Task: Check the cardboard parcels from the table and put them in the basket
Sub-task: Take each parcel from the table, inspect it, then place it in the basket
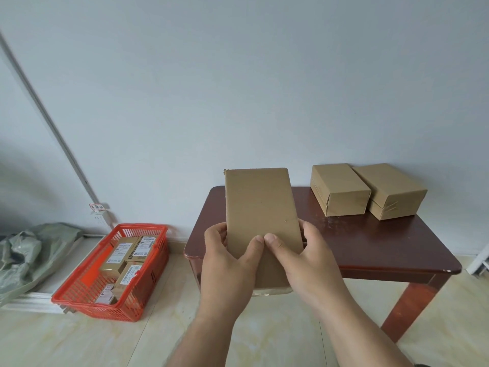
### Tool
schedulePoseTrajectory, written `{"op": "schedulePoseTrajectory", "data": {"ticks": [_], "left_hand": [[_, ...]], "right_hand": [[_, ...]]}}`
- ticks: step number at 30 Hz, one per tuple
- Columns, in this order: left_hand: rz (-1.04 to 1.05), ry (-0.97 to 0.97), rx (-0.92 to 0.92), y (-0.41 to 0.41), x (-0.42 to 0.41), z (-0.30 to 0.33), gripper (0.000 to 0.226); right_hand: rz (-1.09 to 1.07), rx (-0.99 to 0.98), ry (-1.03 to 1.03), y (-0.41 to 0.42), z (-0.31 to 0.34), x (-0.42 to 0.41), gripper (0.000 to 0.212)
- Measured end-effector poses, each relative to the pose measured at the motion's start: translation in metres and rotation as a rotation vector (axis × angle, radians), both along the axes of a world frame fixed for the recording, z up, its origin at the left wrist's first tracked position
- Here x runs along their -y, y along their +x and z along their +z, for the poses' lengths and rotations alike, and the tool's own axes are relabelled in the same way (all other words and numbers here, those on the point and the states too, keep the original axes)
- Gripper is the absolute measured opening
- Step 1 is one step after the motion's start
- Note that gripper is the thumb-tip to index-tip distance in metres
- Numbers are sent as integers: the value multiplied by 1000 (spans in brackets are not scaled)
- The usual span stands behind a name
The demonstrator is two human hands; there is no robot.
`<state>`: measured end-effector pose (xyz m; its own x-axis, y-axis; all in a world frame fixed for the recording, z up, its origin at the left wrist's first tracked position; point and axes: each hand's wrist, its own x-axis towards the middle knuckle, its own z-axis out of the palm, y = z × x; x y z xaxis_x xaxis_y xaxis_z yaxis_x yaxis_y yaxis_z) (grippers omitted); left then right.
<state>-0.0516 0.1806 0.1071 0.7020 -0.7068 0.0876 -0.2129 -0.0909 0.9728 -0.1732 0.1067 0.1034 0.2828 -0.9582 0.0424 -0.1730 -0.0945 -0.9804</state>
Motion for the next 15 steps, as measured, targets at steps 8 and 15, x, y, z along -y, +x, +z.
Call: {"op": "schedulePoseTrajectory", "data": {"ticks": [8, 15], "left_hand": [[-4, -20, 44, -1, 0, -4, 48], [27, -24, 66, 0, 0, -3, 66]], "right_hand": [[-20, -32, 7, -2, -3, -1, 51], [-17, -58, 11, -3, 3, 0, 38]]}}
